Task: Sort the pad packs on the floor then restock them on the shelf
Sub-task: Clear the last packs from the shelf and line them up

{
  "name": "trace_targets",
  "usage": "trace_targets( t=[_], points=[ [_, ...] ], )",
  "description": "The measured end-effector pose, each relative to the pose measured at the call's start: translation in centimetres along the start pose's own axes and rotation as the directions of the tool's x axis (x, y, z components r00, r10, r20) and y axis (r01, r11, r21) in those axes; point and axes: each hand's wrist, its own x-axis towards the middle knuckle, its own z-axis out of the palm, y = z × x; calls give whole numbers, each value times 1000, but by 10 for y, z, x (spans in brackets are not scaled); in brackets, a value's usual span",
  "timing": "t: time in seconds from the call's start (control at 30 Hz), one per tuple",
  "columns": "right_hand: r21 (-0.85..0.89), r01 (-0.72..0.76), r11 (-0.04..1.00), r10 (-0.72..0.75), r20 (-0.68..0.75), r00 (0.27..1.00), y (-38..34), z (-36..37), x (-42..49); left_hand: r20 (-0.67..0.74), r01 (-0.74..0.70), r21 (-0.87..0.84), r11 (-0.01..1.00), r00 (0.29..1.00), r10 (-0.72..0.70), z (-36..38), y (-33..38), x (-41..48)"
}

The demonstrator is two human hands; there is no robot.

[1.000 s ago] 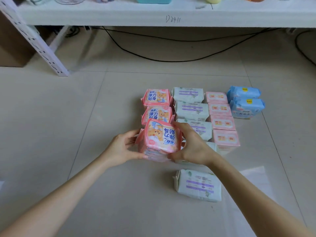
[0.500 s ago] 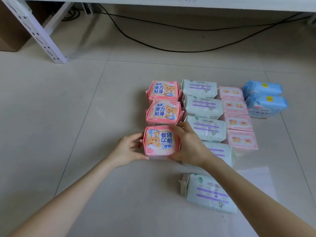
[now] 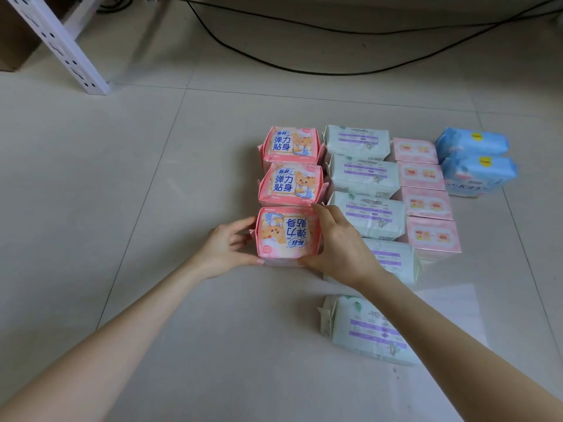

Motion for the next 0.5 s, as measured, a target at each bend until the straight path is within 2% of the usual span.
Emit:
trace_targets(
  t=[0.13, 0.2, 0.33, 0.43, 0.5],
  points=[
    [-40, 37, 999, -36, 11, 999, 2, -5, -8, 3, 5, 120, 993, 1000, -6, -3, 1, -5],
    [-89, 55, 995, -55, 4, 998, 2, -8, -14, -34, 10, 287, 958, 999, 0, -8, 2, -12],
    [-224, 62, 973, -79, -66, 995, -1, -19, -27, -66, 4, 665, 746, 996, 53, -18, 11, -39],
    [-307, -16, 952, 8, -27, 1000, -9, -31, -43, -73, 22, 816, 578, 995, 65, -17, 30, -68],
    [-345, -56, 937, 59, -2, 998, -17, -43, -55, -67, 6, 864, 504, 992, 103, -14, 52, -87]
  ],
)
